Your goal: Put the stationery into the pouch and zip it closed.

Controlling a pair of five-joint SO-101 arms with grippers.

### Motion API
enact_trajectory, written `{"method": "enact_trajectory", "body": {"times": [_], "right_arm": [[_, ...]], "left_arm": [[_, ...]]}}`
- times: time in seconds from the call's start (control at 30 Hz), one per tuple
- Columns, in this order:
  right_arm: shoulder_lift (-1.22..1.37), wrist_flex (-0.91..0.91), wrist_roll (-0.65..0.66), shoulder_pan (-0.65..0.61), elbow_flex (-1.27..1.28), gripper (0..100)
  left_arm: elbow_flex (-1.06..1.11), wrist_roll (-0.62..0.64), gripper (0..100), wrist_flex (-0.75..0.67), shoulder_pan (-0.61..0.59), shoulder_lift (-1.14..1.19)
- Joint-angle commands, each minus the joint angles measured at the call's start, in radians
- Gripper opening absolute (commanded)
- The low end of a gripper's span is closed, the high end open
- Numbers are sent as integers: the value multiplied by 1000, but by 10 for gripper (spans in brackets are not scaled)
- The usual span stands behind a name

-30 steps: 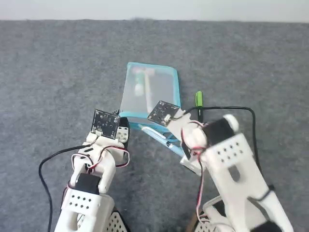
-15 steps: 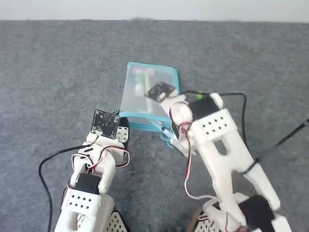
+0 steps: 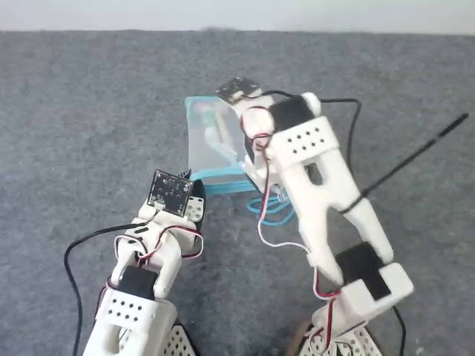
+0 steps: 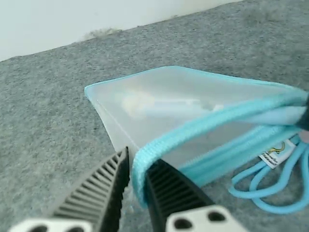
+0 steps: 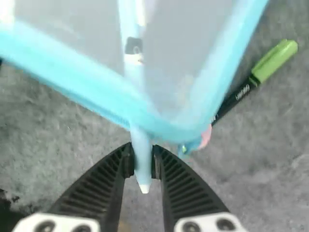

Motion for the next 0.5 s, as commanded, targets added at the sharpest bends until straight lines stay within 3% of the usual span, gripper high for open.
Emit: {"method": "enact_trajectory", "body": {"times": [0.0,0.27,0.47], "right_arm": [[-13,7,-14,-74,-107,20],[-15,21,-6,-131,-193,243],[-99,22,-5,-114,-201,226]], "left_arm": [[-21,-6,11,-35,8,-2],[-19,-6,11,-35,11,-2],[-19,-8,11,-35,6,-2]]}}
